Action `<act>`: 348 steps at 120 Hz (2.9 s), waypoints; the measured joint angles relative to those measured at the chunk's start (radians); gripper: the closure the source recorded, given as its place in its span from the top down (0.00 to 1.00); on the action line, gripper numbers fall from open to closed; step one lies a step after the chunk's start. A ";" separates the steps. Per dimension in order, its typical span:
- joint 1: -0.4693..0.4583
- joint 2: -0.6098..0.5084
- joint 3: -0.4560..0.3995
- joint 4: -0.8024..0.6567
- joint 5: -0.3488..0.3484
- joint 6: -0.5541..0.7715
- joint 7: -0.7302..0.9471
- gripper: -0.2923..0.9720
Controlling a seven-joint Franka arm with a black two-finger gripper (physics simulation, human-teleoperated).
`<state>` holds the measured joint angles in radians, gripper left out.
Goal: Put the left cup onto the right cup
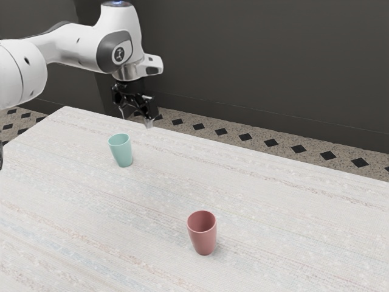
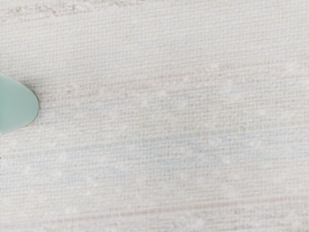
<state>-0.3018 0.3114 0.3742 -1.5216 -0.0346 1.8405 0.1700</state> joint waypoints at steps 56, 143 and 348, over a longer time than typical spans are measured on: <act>0.120 0.137 -0.052 0.011 -0.019 0.122 0.011 0.75; 0.278 0.317 -0.133 0.200 -0.047 0.143 0.032 0.75; 0.365 0.582 -0.126 0.452 -0.111 0.057 0.051 0.57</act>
<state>0.0629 0.8932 0.2482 -1.0699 -0.1457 1.8974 0.2213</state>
